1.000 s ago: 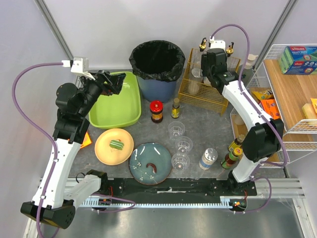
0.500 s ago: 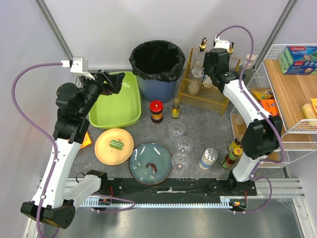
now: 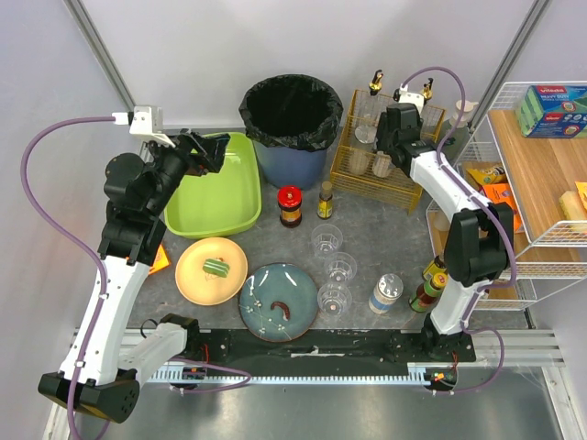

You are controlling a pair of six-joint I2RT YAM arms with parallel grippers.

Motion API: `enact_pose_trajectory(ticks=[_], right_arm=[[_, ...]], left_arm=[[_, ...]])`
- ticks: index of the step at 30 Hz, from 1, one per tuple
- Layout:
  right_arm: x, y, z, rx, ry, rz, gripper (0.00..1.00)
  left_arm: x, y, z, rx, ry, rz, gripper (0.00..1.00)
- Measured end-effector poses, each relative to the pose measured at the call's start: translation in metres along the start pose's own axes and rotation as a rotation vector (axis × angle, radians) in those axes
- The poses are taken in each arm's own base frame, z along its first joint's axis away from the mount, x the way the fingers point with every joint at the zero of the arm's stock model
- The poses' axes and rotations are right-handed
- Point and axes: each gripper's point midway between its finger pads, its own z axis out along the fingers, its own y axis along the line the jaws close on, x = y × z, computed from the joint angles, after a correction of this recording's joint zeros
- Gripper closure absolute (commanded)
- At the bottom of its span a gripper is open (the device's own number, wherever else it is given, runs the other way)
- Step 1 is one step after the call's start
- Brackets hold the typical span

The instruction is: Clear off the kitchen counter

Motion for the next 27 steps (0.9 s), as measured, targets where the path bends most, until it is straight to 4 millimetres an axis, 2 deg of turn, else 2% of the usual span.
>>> enact_pose_trajectory(ticks=[3, 5, 8, 11, 21, 27], right_arm=[[0.007, 0.0, 0.004, 0.004, 0.011, 0.004, 0.43], [0.009, 0.0, 0.005, 0.005, 0.012, 0.007, 0.33], [0.01, 0.0, 0.007, 0.003, 0.008, 0.015, 0.2], [0.007, 0.002, 0.007, -0.001, -0.007, 0.028, 0.12], [0.0, 0.007, 0.004, -0.038, -0.02, 0.035, 0.11], [-0.022, 0.009, -0.028, -0.095, -0.049, 0.047, 0.09]], left_arm=[[0.001, 0.001, 0.0, -0.005, 0.0, 0.0, 0.14], [0.001, 0.001, 0.0, -0.006, 0.002, 0.0, 0.14], [0.002, 0.002, 0.0, -0.007, 0.004, -0.001, 0.14], [0.005, 0.003, 0.0, -0.009, 0.01, -0.002, 0.14], [0.01, 0.005, 0.0, -0.016, 0.028, -0.005, 0.14], [0.011, 0.005, 0.0, -0.016, 0.03, -0.005, 0.14]])
